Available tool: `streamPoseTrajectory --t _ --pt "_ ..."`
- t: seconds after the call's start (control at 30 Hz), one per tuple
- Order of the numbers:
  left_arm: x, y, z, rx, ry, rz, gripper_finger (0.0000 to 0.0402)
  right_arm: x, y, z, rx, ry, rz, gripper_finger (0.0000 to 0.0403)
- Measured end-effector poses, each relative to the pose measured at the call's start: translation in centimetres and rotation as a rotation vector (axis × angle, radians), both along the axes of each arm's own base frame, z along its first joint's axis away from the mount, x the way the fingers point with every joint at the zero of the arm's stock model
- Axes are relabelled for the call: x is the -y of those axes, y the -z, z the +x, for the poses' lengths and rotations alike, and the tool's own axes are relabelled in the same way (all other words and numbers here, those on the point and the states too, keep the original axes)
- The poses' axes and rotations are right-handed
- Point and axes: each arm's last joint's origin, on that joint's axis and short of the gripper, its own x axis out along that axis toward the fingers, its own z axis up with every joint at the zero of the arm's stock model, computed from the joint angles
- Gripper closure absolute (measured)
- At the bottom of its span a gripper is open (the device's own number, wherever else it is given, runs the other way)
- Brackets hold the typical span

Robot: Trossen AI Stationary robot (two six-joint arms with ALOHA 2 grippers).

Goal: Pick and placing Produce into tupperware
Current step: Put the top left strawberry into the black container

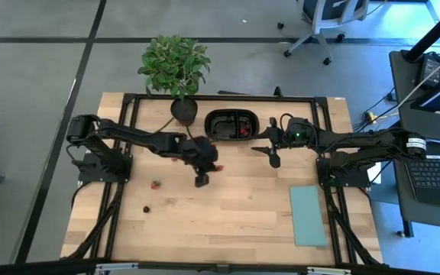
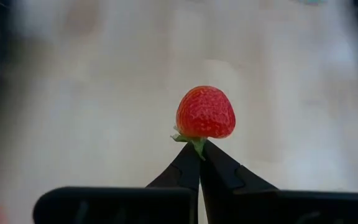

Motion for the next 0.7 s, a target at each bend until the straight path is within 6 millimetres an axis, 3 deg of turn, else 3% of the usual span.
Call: streamPoseTrajectory --t 0.17,0.27,0.43,0.7 --pt "-0.3 -0.7 3.4 0.016 -0.016 0.237 0.0401 -0.1 0.1 0.0 -0.018 -0.002 0.012 0.0207" --pt "-1.9 -0.5 5.2 -0.006 -0.141 0.335 0.0401 -0.1 0.3 -0.1 -0.038 0.006 0.04 0.0207" --pt "-5.5 0.2 6.6 -0.097 -0.395 0.49 0.0401 -0.1 0.4 -0.1 -0.044 0.012 0.06 0.0207" --pt "-8.8 2.9 8.2 -0.16 -0.498 0.539 0.0402 -0.1 0.4 -0.1 -0.047 0.004 0.038 0.0207"
